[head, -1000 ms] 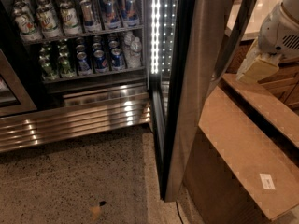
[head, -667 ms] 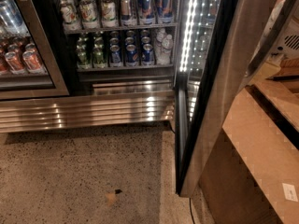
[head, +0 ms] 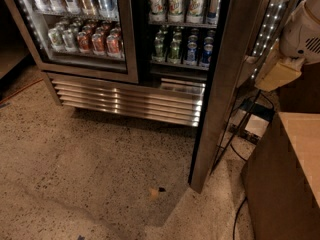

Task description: Close right fridge door

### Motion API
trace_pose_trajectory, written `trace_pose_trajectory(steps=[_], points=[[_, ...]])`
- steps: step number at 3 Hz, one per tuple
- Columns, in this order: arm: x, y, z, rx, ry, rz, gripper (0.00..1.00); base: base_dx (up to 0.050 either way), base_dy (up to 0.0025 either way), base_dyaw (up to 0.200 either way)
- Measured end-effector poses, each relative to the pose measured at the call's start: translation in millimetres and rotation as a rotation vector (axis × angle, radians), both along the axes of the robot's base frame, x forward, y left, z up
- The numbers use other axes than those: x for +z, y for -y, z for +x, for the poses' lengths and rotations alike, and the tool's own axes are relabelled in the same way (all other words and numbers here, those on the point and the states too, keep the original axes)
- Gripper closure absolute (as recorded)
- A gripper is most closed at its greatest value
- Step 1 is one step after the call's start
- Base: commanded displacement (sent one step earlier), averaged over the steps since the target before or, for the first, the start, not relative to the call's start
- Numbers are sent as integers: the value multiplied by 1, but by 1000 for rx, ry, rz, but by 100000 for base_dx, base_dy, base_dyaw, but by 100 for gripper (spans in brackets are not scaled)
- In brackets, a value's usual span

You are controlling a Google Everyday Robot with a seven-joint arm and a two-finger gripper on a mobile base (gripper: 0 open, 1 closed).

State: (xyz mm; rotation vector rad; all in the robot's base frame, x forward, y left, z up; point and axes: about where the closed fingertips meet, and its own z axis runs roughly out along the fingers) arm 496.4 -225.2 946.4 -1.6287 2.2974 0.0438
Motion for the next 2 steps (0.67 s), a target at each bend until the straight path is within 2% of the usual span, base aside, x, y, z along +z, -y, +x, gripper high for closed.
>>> trace_pose_trajectory(steps=[2], points=[[0,0,0,0,0,0,100,4571,187,8206]])
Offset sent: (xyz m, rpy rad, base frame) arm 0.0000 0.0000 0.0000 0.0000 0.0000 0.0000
